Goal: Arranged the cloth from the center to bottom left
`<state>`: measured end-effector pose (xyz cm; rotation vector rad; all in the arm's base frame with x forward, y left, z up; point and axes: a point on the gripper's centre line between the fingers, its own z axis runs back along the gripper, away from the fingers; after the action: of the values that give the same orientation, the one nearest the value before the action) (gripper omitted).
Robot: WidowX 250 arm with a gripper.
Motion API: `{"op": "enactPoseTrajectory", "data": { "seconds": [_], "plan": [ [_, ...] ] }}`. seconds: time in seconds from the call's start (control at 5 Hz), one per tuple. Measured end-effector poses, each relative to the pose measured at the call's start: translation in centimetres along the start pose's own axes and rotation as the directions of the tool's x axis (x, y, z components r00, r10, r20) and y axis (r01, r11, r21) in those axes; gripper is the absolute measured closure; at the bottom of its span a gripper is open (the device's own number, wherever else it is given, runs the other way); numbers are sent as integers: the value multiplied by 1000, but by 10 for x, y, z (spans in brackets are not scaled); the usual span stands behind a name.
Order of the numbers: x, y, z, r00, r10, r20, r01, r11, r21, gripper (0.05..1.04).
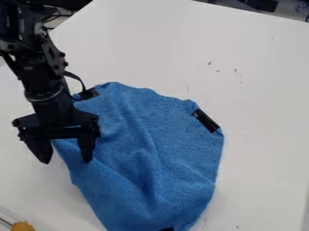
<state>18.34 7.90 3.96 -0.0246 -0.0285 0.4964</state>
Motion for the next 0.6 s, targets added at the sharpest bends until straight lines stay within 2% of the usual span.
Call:
{"op": "enactPoseTrajectory", "data": {
  "seconds": [0.4, 0.6],
  "plan": [
    [2, -1, 2, 1000, -15, -15, 15, 1000, 2, 727],
    [3, -1, 3, 1000, -26, -18, 26, 1000, 2, 941]
  ]
}}
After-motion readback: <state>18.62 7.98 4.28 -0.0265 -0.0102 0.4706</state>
